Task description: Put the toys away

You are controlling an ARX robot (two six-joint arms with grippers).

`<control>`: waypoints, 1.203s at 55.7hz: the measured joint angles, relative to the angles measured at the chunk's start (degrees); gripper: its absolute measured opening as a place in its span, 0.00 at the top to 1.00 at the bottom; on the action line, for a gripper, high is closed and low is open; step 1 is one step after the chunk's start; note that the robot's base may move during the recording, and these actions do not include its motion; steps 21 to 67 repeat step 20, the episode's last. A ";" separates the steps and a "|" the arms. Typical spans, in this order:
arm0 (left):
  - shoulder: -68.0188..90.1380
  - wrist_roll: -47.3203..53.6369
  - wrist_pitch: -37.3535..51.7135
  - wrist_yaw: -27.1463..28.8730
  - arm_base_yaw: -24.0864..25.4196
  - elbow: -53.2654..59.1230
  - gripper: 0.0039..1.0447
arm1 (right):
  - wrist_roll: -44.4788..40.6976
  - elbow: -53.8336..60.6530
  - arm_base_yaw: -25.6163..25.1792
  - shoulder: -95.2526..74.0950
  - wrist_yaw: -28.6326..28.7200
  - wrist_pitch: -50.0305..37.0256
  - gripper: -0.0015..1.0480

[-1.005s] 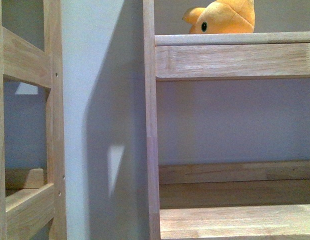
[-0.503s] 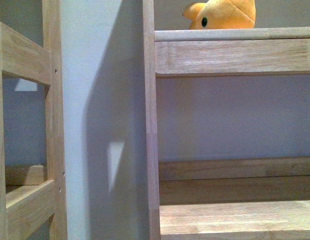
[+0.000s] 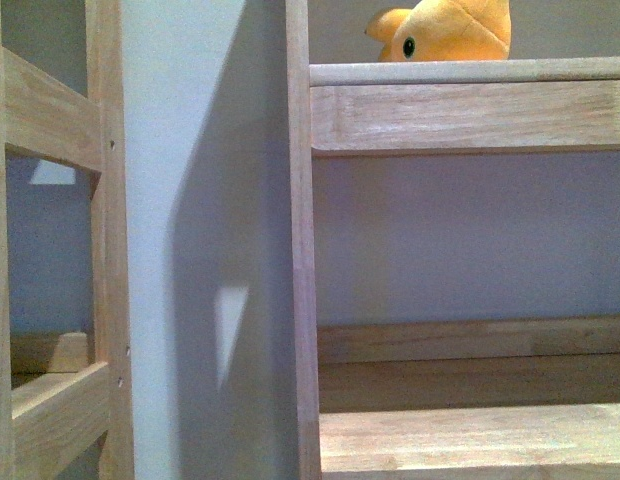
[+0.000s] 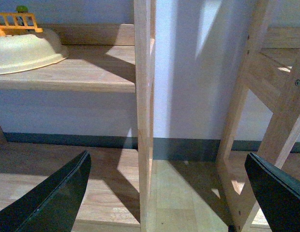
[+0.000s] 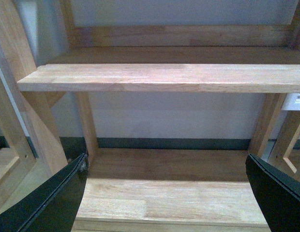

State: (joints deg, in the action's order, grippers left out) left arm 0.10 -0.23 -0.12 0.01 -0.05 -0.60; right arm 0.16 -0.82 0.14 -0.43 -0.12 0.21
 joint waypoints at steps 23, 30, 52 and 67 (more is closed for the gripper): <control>0.00 0.00 0.00 0.00 0.00 0.02 0.06 | 0.00 0.00 0.00 0.00 0.00 -0.02 0.06; 0.00 0.00 0.00 0.00 0.00 0.02 0.06 | 0.00 0.00 0.00 0.00 0.00 -0.02 0.06; 0.00 0.00 0.00 0.00 0.00 0.02 0.06 | 0.00 0.00 0.00 0.00 0.00 -0.02 0.06; 0.00 0.00 0.00 0.00 0.00 0.02 0.06 | 0.00 0.00 0.00 0.00 0.00 -0.02 0.06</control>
